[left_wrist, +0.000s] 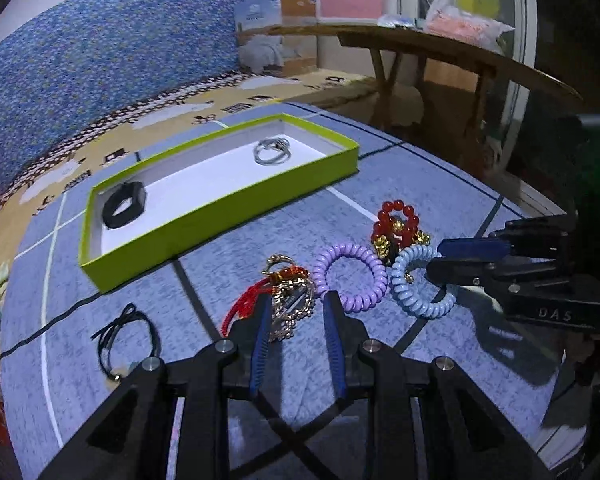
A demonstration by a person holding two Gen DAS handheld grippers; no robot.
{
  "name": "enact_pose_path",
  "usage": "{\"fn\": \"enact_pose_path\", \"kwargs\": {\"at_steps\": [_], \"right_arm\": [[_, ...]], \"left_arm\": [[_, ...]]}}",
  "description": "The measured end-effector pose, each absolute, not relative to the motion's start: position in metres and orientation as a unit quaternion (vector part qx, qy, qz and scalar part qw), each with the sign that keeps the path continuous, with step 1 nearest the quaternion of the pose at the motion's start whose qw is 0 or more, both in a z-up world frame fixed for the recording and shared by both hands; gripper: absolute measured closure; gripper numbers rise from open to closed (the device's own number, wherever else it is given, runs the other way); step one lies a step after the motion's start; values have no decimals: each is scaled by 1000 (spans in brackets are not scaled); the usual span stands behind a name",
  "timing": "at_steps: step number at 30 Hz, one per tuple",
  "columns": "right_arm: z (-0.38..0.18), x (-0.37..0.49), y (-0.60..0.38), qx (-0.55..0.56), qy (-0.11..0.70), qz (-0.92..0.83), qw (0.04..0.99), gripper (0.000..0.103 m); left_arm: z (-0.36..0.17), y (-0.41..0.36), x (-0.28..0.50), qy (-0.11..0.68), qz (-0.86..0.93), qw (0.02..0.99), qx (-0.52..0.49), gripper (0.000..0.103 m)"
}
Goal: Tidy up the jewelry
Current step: 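Grasp the red tassel keychain with the left gripper while the right gripper grasps the light blue coil bracelet, then carry the keychain and coil bracelet into the green box and release both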
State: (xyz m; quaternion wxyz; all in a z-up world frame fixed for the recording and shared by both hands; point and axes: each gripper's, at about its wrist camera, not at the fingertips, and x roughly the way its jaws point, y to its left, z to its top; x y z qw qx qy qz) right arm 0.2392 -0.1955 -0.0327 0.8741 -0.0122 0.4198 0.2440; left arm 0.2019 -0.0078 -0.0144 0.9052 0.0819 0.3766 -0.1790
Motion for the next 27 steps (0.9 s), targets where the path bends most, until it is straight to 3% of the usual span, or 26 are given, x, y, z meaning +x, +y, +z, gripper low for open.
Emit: {"fn": "enact_pose_path", "kwargs": {"at_steps": [8,17,27], "right_arm": [[-33,241,-194,-19,421,242,874,91],[-33,239,-194,-18,419,244,875,93],[-27,230,-196,-12,410,248,878,93]], "left_arm": [[-23,-12,211,402,-187,890,104,76],[-21,-7,205,402,-177,894,91,99],[-15,-1,190,388,-172,904,52,99]]}}
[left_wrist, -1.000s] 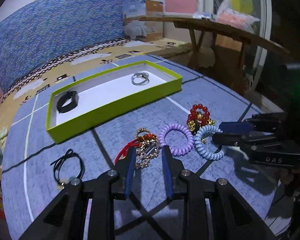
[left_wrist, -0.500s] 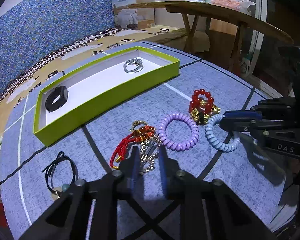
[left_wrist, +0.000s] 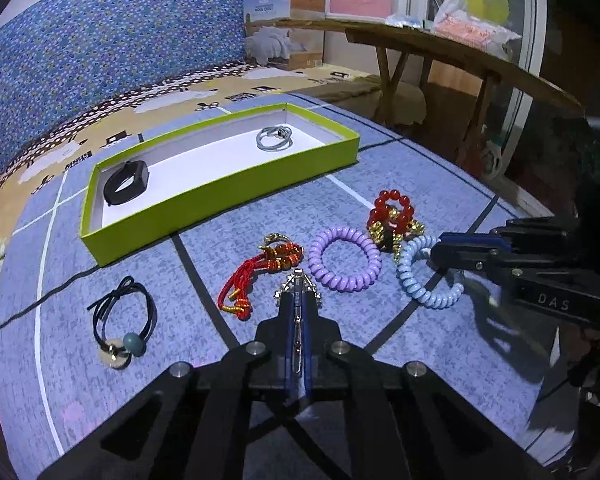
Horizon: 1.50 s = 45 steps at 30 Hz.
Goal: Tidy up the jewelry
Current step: 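Carry the keychain and coil bracelet into the green box and release both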
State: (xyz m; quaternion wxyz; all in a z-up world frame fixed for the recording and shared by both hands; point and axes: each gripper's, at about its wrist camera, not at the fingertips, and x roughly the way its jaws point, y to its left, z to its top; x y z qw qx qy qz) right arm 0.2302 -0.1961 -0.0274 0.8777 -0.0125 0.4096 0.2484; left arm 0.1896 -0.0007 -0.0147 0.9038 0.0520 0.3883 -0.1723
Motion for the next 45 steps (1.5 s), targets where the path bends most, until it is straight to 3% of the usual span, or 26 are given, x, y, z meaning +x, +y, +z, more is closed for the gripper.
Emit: {"fn": "enact_pose_path", "kwargs": {"at_steps": [13,27,45], "right_arm": [[1,234,-197,-5,378,257,889,93],[30,309,-182,-14,349,254,902,93],[-4,396,-154,-50,402,231,885,93]], "left_arm": [[13,14,190,348,-144,926,8,99],[32,54,252,324,-82,942,-5,99],[2,82,317,367,-34,930,-13,99]]}}
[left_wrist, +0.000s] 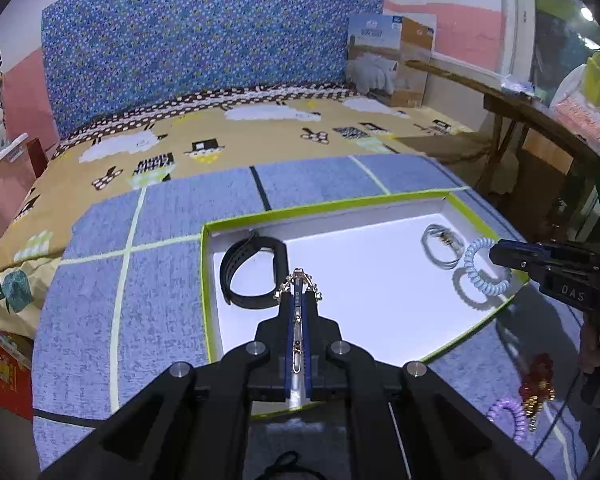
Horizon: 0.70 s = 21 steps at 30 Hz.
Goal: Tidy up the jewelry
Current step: 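Carry the keychain and coil bracelet into the green box and release both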
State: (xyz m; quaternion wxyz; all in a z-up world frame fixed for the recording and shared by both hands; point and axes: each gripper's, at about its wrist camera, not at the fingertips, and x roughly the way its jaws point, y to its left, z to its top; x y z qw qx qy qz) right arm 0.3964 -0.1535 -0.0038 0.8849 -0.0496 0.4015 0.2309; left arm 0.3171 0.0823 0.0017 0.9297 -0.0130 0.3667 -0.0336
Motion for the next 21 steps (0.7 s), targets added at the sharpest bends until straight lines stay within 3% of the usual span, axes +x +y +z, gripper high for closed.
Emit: {"fn": "enact_pose_path", "kwargs": {"at_steps": [21], "right_arm": [[-19,408,-146,-82,431,216,872,90]], "left_arm": [[-18,77,326,404,-23,914,-14,98]]}}
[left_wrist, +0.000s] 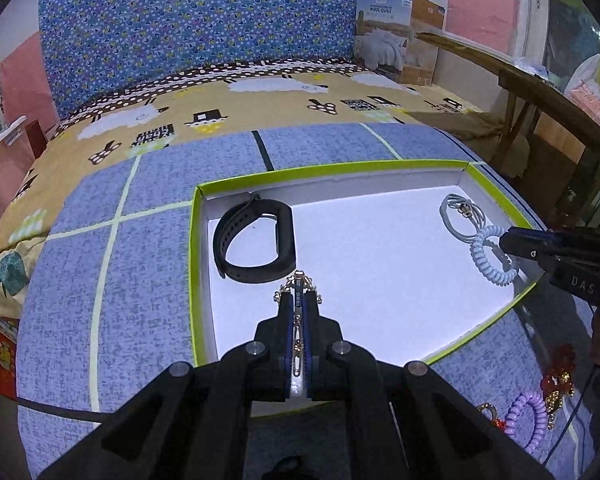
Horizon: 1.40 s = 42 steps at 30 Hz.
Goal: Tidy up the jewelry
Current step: 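Carry the keychain and coil bracelet into the green box and release both, then grasp the red-and-gold tassel keychain with the left gripper while the right gripper grasps the red bead bracelet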
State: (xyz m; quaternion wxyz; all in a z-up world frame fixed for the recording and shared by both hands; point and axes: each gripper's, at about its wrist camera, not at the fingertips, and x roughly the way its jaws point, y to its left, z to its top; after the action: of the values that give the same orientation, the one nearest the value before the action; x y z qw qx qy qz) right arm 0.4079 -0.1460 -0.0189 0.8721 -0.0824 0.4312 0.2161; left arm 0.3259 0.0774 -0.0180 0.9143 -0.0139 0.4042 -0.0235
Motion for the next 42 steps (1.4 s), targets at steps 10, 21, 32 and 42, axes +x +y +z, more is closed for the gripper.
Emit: {"fn": "enact_pose_path", "kwargs": {"at_steps": [10,21,32,42], "right_arm": [[-6,391,-154,-69,406,219,885,76],[22,321,-182,-29,357,230,905,76],[26,255,-198,0,342,239,909,76],[22,224,-207,5,345,243,907,76]], "left_arm": [[-2,77,310,379,-32,925,-22,96],[21,73,249,333,-54,940,-42,80],[26,56,186,313,-76,946,-28,80],[25,44,146,303,-96,948,-29,80]]}}
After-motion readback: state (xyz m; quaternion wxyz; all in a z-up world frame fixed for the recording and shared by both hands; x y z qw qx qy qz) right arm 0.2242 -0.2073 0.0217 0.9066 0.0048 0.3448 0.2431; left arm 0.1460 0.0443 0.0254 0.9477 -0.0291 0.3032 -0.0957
